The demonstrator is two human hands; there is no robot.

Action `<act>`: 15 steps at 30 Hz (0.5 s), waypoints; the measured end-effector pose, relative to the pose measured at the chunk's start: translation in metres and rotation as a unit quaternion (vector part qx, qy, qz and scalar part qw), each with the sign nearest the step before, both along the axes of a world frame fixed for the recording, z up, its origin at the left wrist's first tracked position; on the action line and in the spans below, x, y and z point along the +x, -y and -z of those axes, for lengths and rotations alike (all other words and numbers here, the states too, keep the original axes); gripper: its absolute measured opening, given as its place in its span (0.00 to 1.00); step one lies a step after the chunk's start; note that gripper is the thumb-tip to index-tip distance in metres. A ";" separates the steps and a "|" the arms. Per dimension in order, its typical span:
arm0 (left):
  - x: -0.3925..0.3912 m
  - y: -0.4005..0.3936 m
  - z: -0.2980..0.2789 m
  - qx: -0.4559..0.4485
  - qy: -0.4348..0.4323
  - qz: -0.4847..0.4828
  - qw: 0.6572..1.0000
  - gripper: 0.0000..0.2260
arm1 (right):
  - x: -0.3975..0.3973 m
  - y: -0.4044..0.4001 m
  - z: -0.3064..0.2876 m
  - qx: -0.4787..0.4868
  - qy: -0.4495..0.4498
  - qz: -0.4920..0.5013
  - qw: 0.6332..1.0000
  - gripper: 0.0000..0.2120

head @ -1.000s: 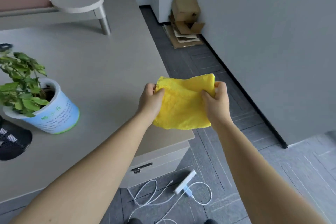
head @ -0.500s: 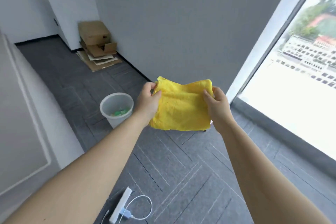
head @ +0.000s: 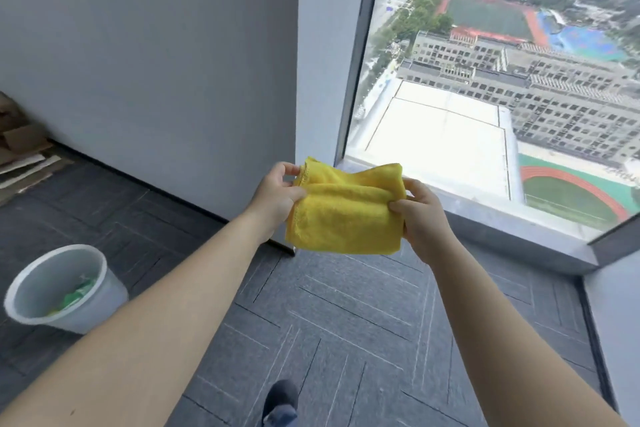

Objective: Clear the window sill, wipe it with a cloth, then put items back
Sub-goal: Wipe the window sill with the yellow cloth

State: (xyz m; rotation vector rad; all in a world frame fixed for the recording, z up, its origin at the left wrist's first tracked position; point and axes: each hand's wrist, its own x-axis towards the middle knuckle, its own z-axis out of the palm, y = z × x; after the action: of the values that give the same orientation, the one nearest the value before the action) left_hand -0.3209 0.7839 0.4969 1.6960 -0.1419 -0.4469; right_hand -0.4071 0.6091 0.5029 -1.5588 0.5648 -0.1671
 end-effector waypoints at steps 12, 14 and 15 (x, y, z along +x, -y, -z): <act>0.176 0.203 0.065 0.020 -0.032 0.073 0.997 0.11 | 0.151 0.180 0.059 -0.007 -0.043 0.100 0.994 0.23; 0.200 0.228 0.077 0.033 -0.041 0.078 0.996 0.11 | 0.176 0.203 0.074 -0.003 -0.060 0.108 0.992 0.23; 0.211 0.239 0.084 0.038 -0.045 0.080 0.995 0.11 | 0.188 0.213 0.082 0.000 -0.069 0.110 0.992 0.23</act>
State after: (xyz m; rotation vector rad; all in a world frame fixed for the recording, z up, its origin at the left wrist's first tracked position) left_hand -0.1098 0.5449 0.4129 1.7432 -0.1962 -0.6547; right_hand -0.2191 0.3959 0.4204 -1.5129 0.8461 -0.2279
